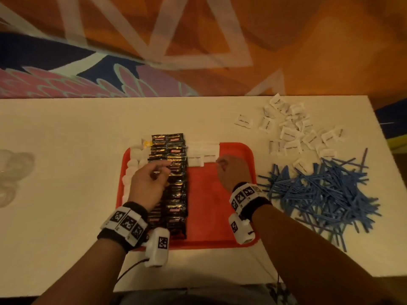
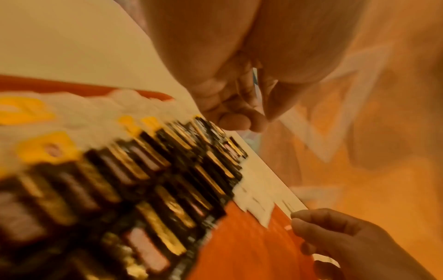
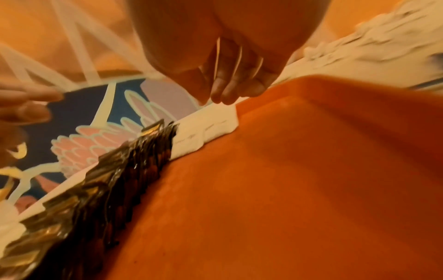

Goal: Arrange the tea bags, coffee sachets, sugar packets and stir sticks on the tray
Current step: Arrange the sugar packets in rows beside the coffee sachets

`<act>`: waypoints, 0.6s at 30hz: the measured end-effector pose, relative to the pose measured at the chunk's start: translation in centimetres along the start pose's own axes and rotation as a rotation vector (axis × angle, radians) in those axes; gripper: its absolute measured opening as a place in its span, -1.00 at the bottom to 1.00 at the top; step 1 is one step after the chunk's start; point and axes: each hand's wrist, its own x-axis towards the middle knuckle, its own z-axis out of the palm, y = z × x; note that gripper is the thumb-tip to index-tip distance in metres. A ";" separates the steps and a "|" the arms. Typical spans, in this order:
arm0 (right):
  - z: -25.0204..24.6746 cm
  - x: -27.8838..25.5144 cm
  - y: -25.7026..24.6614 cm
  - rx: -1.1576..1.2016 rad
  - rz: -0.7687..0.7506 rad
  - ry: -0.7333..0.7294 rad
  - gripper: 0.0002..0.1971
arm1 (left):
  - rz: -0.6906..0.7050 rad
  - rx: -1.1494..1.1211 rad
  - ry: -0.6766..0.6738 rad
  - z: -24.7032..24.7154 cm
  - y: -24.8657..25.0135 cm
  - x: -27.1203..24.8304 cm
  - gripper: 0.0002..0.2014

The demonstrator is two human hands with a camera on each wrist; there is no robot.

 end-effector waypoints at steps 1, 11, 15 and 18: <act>-1.1 -0.7 1.0 0.010 0.017 0.016 -0.88 | 0.031 0.034 -0.032 1.6 0.9 0.4 -0.80; -10.6 -6.0 12.6 0.118 0.256 -0.022 -0.87 | 0.261 0.629 -0.456 20.1 9.8 7.4 -0.59; -13.2 -8.2 16.4 0.089 0.269 -0.007 -0.82 | 0.266 0.856 -0.425 25.5 11.6 11.4 -0.39; -14.5 -9.3 18.9 0.089 0.272 0.004 -0.81 | 0.229 1.014 -0.447 27.7 11.5 14.3 -0.19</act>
